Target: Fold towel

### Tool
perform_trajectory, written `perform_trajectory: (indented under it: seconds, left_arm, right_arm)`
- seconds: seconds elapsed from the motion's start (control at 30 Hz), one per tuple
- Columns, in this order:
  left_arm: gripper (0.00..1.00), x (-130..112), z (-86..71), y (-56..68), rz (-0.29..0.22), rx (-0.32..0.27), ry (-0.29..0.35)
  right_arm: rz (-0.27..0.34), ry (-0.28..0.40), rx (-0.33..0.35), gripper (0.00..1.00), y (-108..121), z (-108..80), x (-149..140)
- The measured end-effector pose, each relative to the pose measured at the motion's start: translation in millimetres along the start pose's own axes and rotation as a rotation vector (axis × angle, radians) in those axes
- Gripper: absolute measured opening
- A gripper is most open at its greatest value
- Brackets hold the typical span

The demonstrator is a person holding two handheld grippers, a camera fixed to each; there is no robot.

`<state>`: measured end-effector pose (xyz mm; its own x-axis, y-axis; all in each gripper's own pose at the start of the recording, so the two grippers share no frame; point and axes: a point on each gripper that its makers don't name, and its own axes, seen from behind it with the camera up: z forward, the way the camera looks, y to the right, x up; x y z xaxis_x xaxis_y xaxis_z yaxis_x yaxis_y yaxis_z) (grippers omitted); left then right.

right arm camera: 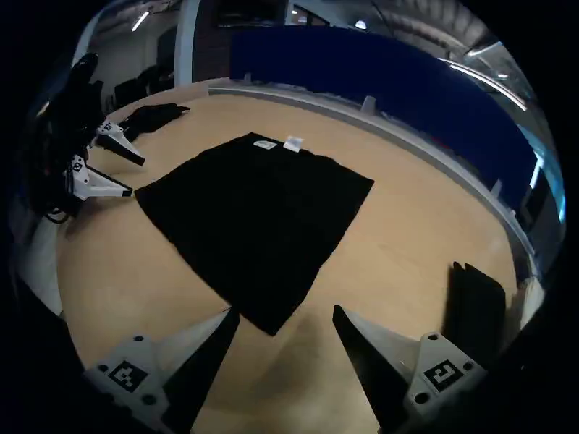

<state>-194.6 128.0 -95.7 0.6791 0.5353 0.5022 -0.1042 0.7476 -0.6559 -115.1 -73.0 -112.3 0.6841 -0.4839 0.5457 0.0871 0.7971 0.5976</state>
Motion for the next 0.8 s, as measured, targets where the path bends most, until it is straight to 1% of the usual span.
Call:
perform_trajectory:
  seconds: [0.2, 0.47, 0.6, 0.7, 0.8]
  left_arm:
    - [0.91, -5, 4.8, 3.8, -0.001, -0.013, -0.016]
    - [0.90, -7, 8.5, 10.3, 0.001, -0.030, -0.039]
    - [0.88, -8, 10.5, 14.8, -0.003, -0.042, -0.046]
    - [0.83, -7, 11.1, 17.0, -0.007, -0.046, -0.046]
    - [0.78, -9, 11.3, 18.5, -0.013, -0.047, -0.061]
  right_arm:
    - [0.009, -0.008, 0.004, 0.99, -1, 1.9, -4]
    - [0.004, -0.025, 0.024, 0.91, -5, 3.0, -11]
    - [0.009, -0.024, 0.025, 0.83, -6, 2.2, -13]
    - [0.017, -0.025, 0.028, 0.79, -6, 2.2, -15]
    - [0.020, -0.028, 0.031, 0.75, -5, 2.7, -16]
